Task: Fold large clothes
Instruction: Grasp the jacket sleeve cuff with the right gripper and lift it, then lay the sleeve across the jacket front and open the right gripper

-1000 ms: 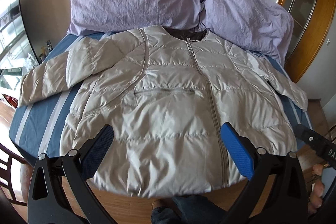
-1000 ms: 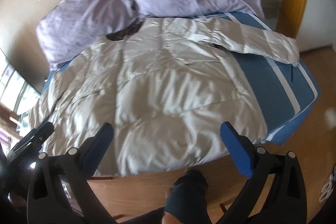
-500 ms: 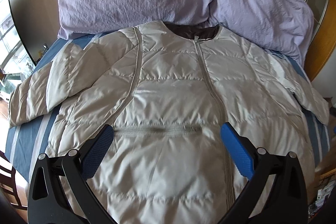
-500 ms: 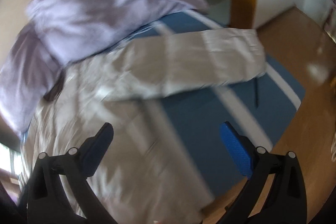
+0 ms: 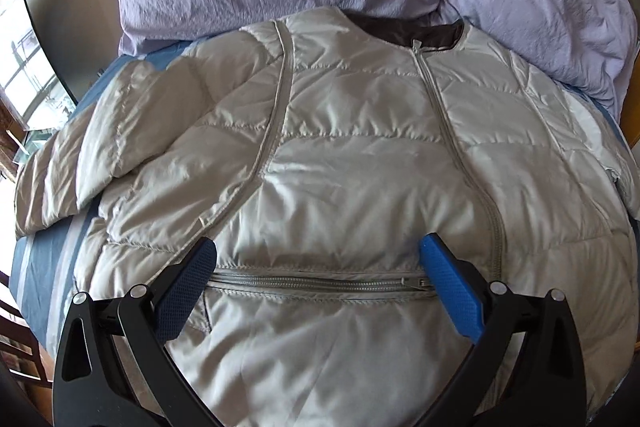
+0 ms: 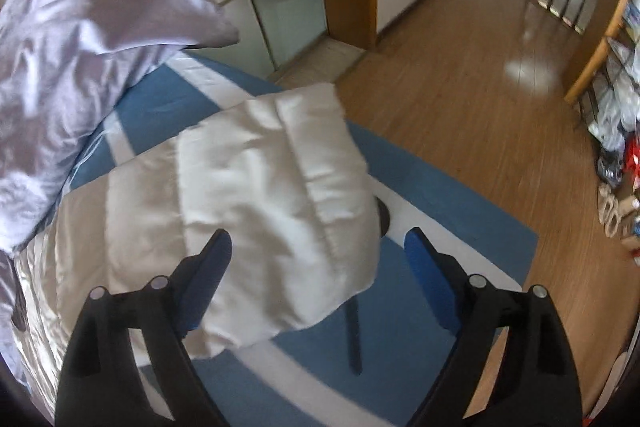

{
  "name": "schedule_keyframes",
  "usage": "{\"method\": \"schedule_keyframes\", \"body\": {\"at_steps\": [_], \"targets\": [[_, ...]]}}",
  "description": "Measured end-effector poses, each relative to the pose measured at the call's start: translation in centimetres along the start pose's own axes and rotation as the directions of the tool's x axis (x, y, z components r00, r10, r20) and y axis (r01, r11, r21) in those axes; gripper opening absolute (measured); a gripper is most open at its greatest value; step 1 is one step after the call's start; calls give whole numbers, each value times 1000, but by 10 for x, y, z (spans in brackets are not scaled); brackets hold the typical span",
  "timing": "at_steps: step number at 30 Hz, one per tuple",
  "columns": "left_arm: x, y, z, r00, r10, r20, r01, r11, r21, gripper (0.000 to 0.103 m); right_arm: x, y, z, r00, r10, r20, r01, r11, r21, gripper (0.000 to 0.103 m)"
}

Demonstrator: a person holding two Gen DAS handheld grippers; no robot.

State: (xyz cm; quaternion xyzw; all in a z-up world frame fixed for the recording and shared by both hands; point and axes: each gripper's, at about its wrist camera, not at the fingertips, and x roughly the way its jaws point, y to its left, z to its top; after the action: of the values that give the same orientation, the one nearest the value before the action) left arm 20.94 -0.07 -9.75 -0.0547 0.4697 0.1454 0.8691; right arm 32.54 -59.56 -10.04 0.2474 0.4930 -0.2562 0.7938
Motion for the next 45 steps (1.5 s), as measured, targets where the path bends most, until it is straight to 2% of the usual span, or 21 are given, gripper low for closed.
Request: {"method": "schedule_keyframes", "body": {"at_steps": [5, 9, 11, 13, 14, 16, 18, 21, 25, 29, 36, 39, 45], "targets": [[10, -2, -2, 1000, 4, -3, -4, 1000, 5, 102, 20, -11, 2, 999, 11, -48, -10, 999, 37, 70], [15, -4, -5, 1000, 10, 5, -10, 1000, 13, 102, 24, -15, 0, 997, 58, -59, -54, 996, 72, 57], [16, -3, -6, 1000, 11, 10, -11, 1000, 15, 102, 25, -9, -1, 996, 64, -55, -61, 997, 54, 41], [17, -3, -8, 1000, 10, 15, -10, 1000, 14, 102, 21, -3, -3, 996, 74, -49, -72, 997, 29, 30], [18, -3, -8, 1000, 9, 15, -9, 1000, 13, 102, 19, 1, -3, 996, 73, -42, -72, 997, 17, 25], [18, -3, -9, 1000, 6, 18, -6, 1000, 11, 102, 13, 10, -2, 998, 53, -20, -53, 998, -17, 22], [19, -3, -9, 1000, 3, 23, -3, 1000, 9, 102, 4, 20, -2, 999, 36, 10, -36, 998, -50, 20], [20, -2, -11, 999, -1, 32, 1, 1000, 6, 102, -15, 38, 1, 997, 53, 57, -47, 994, -96, 19], [21, -2, -13, 999, -3, 44, 3, 1000, 3, 102, -46, 74, 3, 983, 159, 95, -142, 976, -165, 18], [23, -3, -14, 998, 0, 55, 0, 1000, 4, 102, -66, 122, 3, 966, 244, 87, -216, 945, -245, 18], [24, -1, -15, 998, -13, 62, 13, 1000, -4, 102, -84, 211, -27, 936, 352, 7, -322, 862, -391, 18], [24, -1, -15, 998, -16, 64, 16, 1000, -6, 102, -95, 249, -51, 913, 405, -56, -385, 805, -451, 18], [24, 0, -16, 998, -18, 65, 19, 1000, -8, 102, -93, 317, -107, 898, 401, -180, -430, 717, -549, 18]]}}
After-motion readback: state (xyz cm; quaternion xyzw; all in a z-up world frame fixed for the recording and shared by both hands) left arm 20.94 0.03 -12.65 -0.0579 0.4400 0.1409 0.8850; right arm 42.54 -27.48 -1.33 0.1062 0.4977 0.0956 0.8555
